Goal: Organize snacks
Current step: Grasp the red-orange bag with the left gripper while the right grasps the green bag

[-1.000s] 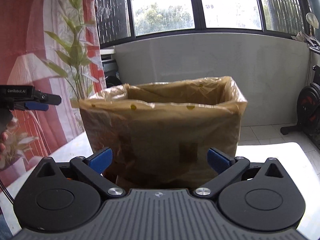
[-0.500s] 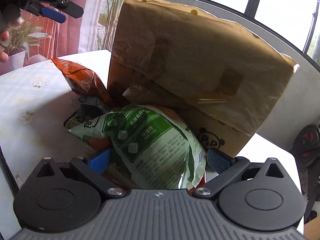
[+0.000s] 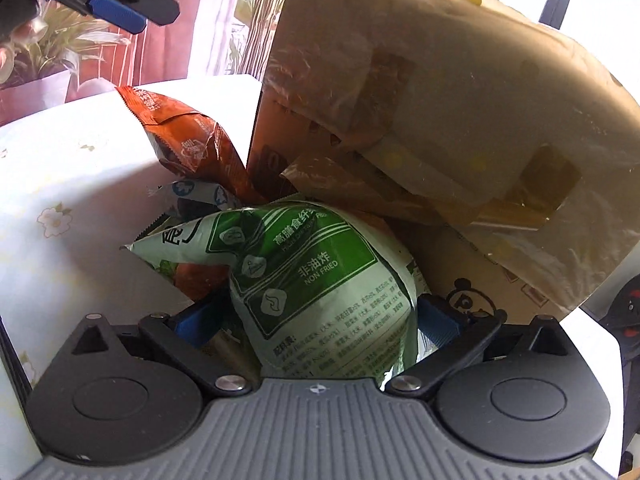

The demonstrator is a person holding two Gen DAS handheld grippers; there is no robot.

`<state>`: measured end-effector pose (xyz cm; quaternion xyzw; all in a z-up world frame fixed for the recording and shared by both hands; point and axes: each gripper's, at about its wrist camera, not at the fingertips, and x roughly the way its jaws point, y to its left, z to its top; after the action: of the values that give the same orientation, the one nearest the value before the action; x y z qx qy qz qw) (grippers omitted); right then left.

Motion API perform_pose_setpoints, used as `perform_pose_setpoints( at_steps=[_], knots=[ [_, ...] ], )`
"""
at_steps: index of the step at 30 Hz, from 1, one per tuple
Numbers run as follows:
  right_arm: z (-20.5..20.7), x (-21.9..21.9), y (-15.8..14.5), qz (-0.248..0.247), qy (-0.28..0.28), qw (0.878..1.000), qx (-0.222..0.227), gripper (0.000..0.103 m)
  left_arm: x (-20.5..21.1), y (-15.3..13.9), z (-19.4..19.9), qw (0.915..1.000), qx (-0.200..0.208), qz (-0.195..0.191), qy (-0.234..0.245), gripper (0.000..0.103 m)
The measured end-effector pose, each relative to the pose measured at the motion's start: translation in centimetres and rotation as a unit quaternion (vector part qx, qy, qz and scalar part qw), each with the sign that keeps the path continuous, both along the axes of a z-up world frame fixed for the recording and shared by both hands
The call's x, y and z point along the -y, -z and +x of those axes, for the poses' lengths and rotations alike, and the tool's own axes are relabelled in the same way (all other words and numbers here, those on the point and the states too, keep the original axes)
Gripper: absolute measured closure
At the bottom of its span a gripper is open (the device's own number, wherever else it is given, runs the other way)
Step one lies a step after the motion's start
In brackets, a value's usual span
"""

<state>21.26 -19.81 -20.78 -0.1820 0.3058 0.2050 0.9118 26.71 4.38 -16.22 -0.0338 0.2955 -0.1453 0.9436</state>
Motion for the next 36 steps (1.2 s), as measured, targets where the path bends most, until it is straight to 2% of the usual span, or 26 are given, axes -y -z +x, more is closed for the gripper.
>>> perform_pose_setpoints(
  at_steps=[4, 7, 16, 18, 22, 24, 28, 34, 36],
  knots=[
    [-0.5, 0.9, -0.6, 0.052, 0.006, 0.999, -0.01, 0.019, -0.5, 0.6, 0.3, 0.9998, -0.016, 0.0, -0.006, 0.01],
    [-1.6, 1.7, -1.2, 0.083, 0.02, 0.996, -0.008, 0.024, -0.5, 1.0, 0.6, 0.9996, -0.026, 0.002, -0.01, 0.011],
    [-4.9, 4.9, -2.4, 0.15, 0.106, 0.983, -0.005, 0.025, 0.6, 3.0, 4.9, 0.9948, -0.081, -0.029, -0.054, 0.011],
    [-5.1, 5.5, -2.4, 0.154, 0.119, 0.981, -0.004, 0.025, 0.6, 3.9, 6.1, 0.9908, -0.101, -0.042, -0.08, 0.015],
    [-5.4, 6.5, -2.5, 0.159, 0.133, 0.978, -0.001, 0.025, -0.2, 5.8, 7.3, 0.9779, -0.146, -0.081, -0.126, 0.015],
    [-5.5, 6.9, -2.4, 0.162, 0.136, 0.977, 0.001, 0.025, -0.3, 6.8, 7.2, 0.9723, -0.169, -0.092, -0.133, 0.015],
    [-5.6, 7.2, -2.2, 0.17, 0.139, 0.976, -0.002, 0.025, -0.8, 7.9, 6.2, 0.9652, -0.181, -0.128, -0.139, 0.015],
    [-5.6, 7.1, -2.1, 0.179, 0.139, 0.974, -0.007, 0.025, -1.6, 8.8, 5.6, 0.9503, -0.203, -0.18, -0.152, 0.015],
    [-5.7, 7.1, -2.0, 0.183, 0.14, 0.973, -0.006, 0.025, -1.4, 8.7, 5.2, 0.951, -0.2, -0.184, -0.147, 0.022]
  ],
)
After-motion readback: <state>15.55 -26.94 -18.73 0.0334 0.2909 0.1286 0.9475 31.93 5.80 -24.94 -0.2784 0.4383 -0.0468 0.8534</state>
